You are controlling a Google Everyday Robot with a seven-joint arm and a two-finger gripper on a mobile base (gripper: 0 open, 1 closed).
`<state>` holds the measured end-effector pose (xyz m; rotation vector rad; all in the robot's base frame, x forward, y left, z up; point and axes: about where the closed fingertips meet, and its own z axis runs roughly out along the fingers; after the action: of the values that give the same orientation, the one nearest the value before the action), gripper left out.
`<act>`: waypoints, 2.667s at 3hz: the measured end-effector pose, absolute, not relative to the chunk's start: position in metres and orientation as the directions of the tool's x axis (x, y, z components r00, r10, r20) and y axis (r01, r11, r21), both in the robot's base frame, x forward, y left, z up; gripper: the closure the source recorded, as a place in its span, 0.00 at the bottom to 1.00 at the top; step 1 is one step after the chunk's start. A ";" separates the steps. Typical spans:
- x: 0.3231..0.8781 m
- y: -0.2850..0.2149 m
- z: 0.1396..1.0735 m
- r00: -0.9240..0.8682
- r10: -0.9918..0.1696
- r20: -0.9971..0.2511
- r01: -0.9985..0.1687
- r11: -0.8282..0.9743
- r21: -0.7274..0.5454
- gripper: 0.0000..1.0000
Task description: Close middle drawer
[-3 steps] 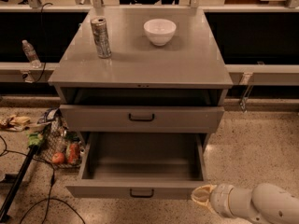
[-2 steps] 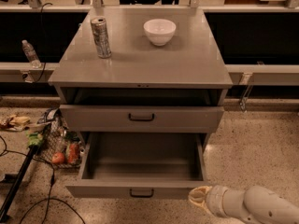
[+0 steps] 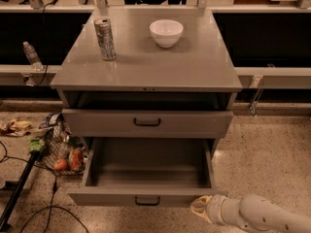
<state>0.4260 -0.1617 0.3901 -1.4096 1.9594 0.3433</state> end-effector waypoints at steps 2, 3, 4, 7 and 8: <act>0.466 -0.153 0.395 -0.101 -0.768 -0.632 -0.826 0.418 -0.377 1.00; 0.502 -0.160 0.397 -0.079 -0.789 -0.609 -0.770 0.436 -0.466 1.00; 0.537 -0.169 0.389 -0.065 -0.790 -0.610 -0.740 0.449 -0.502 1.00; 0.595 -0.173 0.368 -0.036 -0.757 -0.653 -0.773 0.435 -0.462 1.00; 0.612 -0.175 0.365 -0.031 -0.746 -0.665 -0.786 0.429 -0.445 1.00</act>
Offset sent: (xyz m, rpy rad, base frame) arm 0.0960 -0.0115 0.0257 -0.1884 -0.4147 -0.2239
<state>0.6120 -0.1747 0.3652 -1.3219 1.7766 0.0559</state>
